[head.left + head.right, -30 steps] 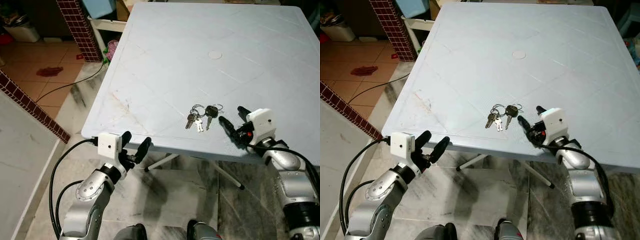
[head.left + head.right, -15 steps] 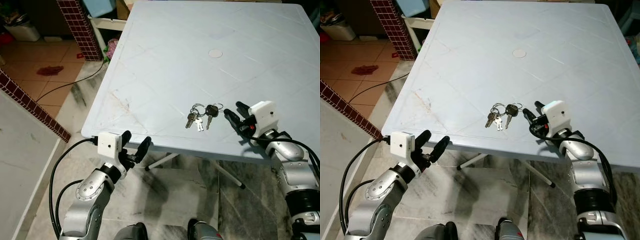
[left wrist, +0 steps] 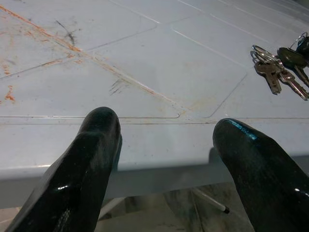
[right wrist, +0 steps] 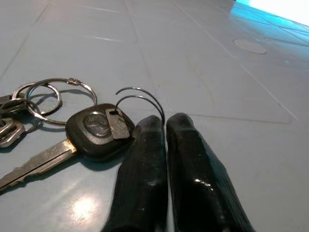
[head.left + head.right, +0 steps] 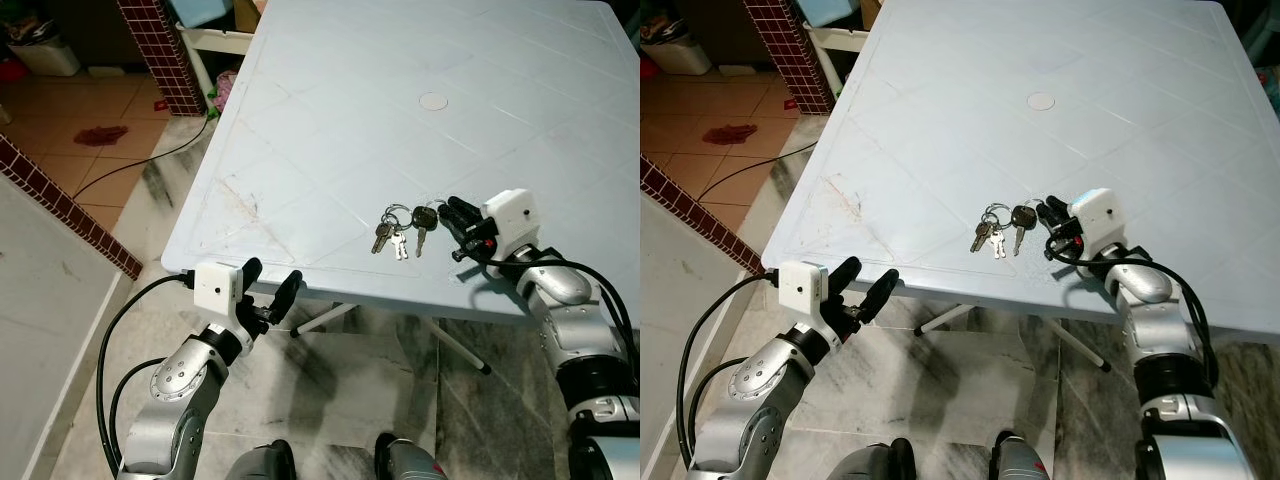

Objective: Hang keys on a hook

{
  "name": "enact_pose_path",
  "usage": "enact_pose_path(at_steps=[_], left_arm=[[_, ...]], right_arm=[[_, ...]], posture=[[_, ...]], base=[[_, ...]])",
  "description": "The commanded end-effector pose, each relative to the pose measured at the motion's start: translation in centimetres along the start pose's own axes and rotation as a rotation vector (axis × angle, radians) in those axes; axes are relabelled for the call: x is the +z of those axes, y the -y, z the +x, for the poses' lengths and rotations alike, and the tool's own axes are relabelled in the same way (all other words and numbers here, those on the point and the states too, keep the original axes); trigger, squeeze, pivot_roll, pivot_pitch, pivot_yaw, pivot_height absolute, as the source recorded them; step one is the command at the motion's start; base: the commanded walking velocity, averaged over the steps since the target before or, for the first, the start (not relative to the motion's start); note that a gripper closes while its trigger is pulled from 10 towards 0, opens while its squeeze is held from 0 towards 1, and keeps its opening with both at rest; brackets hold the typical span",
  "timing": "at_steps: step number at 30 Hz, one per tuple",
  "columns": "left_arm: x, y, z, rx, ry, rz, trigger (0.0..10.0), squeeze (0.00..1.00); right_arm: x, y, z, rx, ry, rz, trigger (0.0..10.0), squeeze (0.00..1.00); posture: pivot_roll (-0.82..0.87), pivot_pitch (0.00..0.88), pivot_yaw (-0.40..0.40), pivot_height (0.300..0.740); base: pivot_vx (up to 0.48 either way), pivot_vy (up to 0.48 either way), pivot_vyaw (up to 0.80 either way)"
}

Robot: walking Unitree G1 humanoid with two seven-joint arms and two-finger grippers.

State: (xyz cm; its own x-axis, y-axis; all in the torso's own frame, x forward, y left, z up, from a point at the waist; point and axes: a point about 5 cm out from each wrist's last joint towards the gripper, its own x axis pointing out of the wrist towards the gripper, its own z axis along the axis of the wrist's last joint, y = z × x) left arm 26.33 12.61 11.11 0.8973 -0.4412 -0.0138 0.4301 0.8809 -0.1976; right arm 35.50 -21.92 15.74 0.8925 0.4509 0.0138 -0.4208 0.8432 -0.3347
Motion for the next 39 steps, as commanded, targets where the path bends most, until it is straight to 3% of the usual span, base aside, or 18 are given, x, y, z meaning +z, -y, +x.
enact_pose_path(at_steps=[1, 11, 20, 27, 34, 39], left_arm=[[-1.0, -0.3, -0.5, 0.019, -0.058, -0.003, 10.0, 0.0], [-1.0, -0.4, -0.5, 0.026, -0.056, -0.002, 10.0, 0.0], [-0.4, -0.2, -0.1, 0.028, -0.025, 0.005, 10.0, 0.0], [-0.2, -0.3, 0.5, 0.028, -0.01, 0.012, 10.0, 0.0], [-0.2, -0.1, 1.2, 0.008, -0.01, 0.014, 10.0, 0.0], [-0.4, 0.3, 1.6, -0.008, -0.017, 0.007, 10.0, 0.0]], right_arm=[[0.0, -0.3, 0.3, 0.023, 0.003, -0.005, 0.0, 0.0], [0.0, -1.0, 0.4, 0.019, 0.035, 0.007, 0.0, 0.0], [2.6, -0.8, 0.0, -0.207, 0.194, -0.014, 0.0, 0.0], [4.3, -2.7, -0.7, -0.275, 0.276, -0.063, 0.0, 0.0], [5.3, -3.1, -0.9, -0.308, 0.29, -0.054, 0.0, 0.0], [6.1, -4.2, -0.7, -0.303, 0.294, 0.006, 0.0, 0.0]], posture=[[0.06, 0.246, 0.071, 0.74], [0.06, 0.236, 0.068, 0.74], [0.05, 0.231, 0.068, 0.74], [0.03, 0.216, 0.075, 0.74], [0.01, 0.205, 0.08, 0.74], [0.0, 0.192, 0.072, 0.74]], base=[[0.0, 0.0, 0.0], [0.0, 0.0, 0.0], [0.0, 0.0, 0.0], [0.0, 0.0, 0.0], [0.0, 0.0, 0.0], [0.0, 0.0, 0.0]])
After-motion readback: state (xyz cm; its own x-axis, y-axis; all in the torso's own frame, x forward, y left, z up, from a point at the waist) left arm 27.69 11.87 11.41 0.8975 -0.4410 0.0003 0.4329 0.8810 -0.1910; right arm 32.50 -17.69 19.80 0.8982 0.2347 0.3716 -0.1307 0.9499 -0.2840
